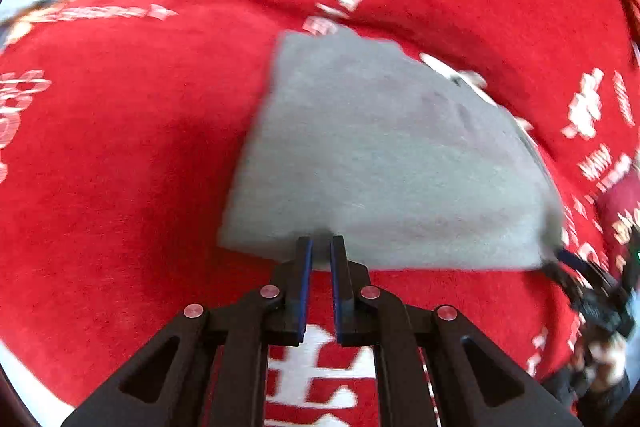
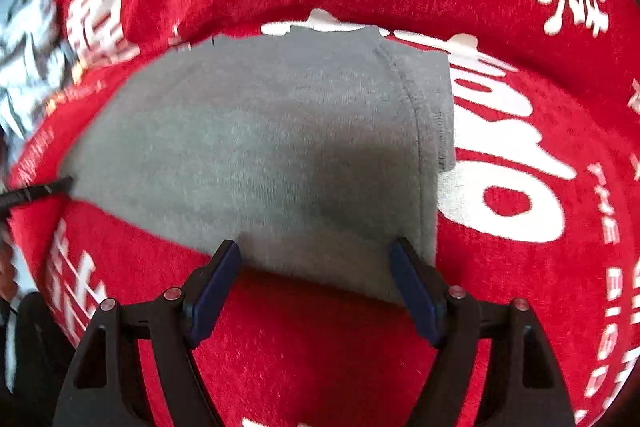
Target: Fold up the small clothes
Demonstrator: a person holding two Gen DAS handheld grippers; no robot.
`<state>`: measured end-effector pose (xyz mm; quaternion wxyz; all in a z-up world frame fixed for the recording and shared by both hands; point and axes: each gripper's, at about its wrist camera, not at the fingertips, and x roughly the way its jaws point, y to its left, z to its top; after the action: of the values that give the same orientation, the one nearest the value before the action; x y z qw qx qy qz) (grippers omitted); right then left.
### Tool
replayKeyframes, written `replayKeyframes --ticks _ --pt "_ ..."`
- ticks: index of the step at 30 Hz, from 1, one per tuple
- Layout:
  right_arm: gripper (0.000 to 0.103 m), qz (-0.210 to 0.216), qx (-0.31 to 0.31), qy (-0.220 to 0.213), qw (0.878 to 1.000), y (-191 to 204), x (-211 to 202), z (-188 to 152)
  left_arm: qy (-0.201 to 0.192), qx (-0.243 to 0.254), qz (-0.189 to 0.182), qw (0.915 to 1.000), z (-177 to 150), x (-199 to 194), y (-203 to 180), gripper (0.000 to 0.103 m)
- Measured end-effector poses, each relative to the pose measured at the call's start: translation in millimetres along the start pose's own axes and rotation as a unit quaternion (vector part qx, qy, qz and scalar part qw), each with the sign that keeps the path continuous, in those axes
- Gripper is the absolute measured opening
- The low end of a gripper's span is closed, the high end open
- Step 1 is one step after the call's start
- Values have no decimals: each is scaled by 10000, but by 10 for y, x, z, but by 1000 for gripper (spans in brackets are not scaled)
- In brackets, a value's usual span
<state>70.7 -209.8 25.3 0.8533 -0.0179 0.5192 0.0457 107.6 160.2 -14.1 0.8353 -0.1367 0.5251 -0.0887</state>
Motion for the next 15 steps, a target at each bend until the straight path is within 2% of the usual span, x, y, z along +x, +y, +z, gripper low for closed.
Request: replayKeyframes --ticks 3,5,8,9,10,13,15 --pt "80 -148 -190 -108 9997 92 -134 10 -382 16 364 9986 1 -119 -72 10" --pt "80 -171 -252 -169 9994 182 -160 55 -348 173 593 9975 30 -89 -198 10" --pt "80 -110 -191 -258 9994 279 -197 152 -452 411 688 9958 93 -52 -459 10" --pt "80 -127 -176 -274 9994 311 -202 191 -640 599 695 9937 82 -89 -569 1" --pt "80 -156 -167 -287 9993 331 -206 219 -694 724 670 9927 79 -90 -636 0" --pt "80 -205 -80 -249 9994 330 -196 260 -463 850 867 9915 52 84 -705 0" --pt "80 -163 -26 -202 9997 301 -184 247 -304 881 1138 9891 37 166 -697 0"
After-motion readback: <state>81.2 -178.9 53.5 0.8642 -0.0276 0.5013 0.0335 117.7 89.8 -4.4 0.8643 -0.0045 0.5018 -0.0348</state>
